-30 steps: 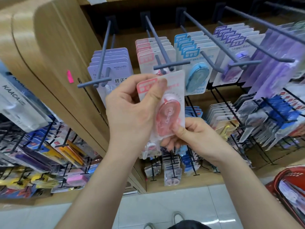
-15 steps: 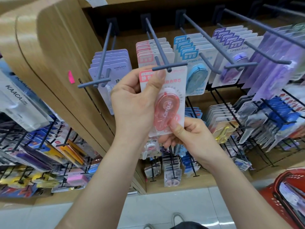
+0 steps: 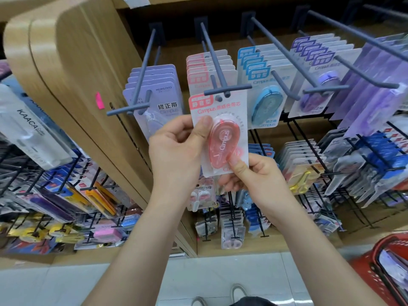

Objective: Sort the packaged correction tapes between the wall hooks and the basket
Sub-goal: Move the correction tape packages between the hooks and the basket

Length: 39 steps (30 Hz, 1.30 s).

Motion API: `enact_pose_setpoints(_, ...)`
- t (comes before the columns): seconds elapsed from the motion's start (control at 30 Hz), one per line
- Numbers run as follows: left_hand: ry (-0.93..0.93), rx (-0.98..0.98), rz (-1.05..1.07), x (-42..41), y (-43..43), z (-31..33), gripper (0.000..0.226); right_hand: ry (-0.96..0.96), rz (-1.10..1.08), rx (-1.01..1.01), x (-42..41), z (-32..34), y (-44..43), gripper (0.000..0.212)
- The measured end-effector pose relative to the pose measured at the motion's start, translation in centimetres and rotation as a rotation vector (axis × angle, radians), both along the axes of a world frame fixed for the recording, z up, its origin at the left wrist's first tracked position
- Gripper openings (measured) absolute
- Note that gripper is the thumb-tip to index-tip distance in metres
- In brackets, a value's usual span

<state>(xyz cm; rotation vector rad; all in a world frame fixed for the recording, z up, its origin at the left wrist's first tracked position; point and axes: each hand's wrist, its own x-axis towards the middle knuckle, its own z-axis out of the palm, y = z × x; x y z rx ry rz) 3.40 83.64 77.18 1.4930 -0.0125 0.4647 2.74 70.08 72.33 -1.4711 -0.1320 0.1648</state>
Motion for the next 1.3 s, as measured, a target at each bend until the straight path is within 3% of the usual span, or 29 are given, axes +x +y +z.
enact_pose_setpoints(0.17,-0.049,0.096,0.119,2.1,-0.8,0.0,0.016,-0.046,-0.105,-0.132,1.5,-0.2,-0.2,0.030)
enact_pose_setpoints(0.3,0.032,0.141,0.073,2.3,-0.5,-1.0,0.018,-0.075,-0.174,-0.160,2.6,0.1,0.0,0.031)
enact_pose_setpoints(0.4,0.080,0.300,0.125,2.1,0.5,-2.0,0.020,-0.049,-0.209,-0.130,2.9,0.1,0.9,0.029)
enact_pose_setpoints(0.57,-0.040,0.530,0.250,2.9,1.6,-2.6,0.015,0.002,-0.325,-0.122,1.9,-0.1,2.2,0.016)
enact_pose_setpoints(0.7,-0.099,0.576,0.241,3.2,2.0,-3.0,0.019,-0.003,-0.432,-0.258,-1.3,-1.0,1.0,0.025)
enact_pose_setpoints(0.87,-0.001,0.513,0.080,0.8,2.4,-4.1,0.035,0.023,-0.536,-0.294,-6.2,-3.1,-2.1,0.027)
enact_pose_setpoints(0.97,-0.061,0.500,0.039,-1.7,2.5,-5.6,0.036,0.070,-0.650,-0.327,-9.4,-5.1,-4.8,0.027)
enact_pose_setpoints(1.07,-0.129,0.597,-0.157,-4.1,1.3,-8.0,0.020,0.143,-0.720,-0.435,-13.0,-7.3,-7.9,0.028)
enact_pose_setpoints(1.3,-0.088,0.900,-0.702,-8.4,-7.6,-14.9,0.020,0.420,-0.809,-0.570,-24.0,-11.2,-16.5,0.028)
